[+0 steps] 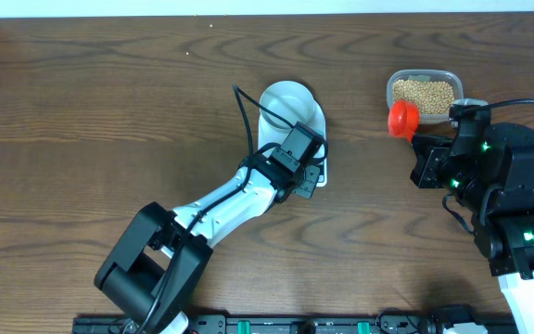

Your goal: Scoop item into bowl and weigh 50g on scale

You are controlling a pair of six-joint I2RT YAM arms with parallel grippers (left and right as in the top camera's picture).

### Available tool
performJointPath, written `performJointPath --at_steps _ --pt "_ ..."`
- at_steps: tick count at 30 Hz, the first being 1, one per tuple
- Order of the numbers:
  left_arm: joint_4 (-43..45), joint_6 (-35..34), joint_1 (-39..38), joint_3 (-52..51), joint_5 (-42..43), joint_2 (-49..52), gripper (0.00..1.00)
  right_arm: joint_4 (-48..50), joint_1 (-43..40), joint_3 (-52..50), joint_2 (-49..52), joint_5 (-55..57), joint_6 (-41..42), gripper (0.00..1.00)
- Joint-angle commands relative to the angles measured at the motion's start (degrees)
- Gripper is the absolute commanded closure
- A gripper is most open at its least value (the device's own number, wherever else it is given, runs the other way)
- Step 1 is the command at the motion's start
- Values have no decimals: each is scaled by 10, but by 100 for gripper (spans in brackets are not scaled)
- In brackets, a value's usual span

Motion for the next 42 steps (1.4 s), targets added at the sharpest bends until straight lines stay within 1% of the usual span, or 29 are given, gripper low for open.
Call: performJointPath --at_steps 1,6,23,34,42 --pt "3 14 3 1 -30 5 93 0 -2 12 0 7 -9 98" --pt "6 42 3 1 -41 7 92 -5 -2 12 0 7 -9 98" --pt "40 42 2 1 -40 33 93 -16 -2 12 0 7 -9 98" --pt "44 42 3 1 -45 37 93 -20 -2 12 0 7 -9 98" --pt "46 41 4 1 -60 57 93 -26 -2 12 0 7 -9 98"
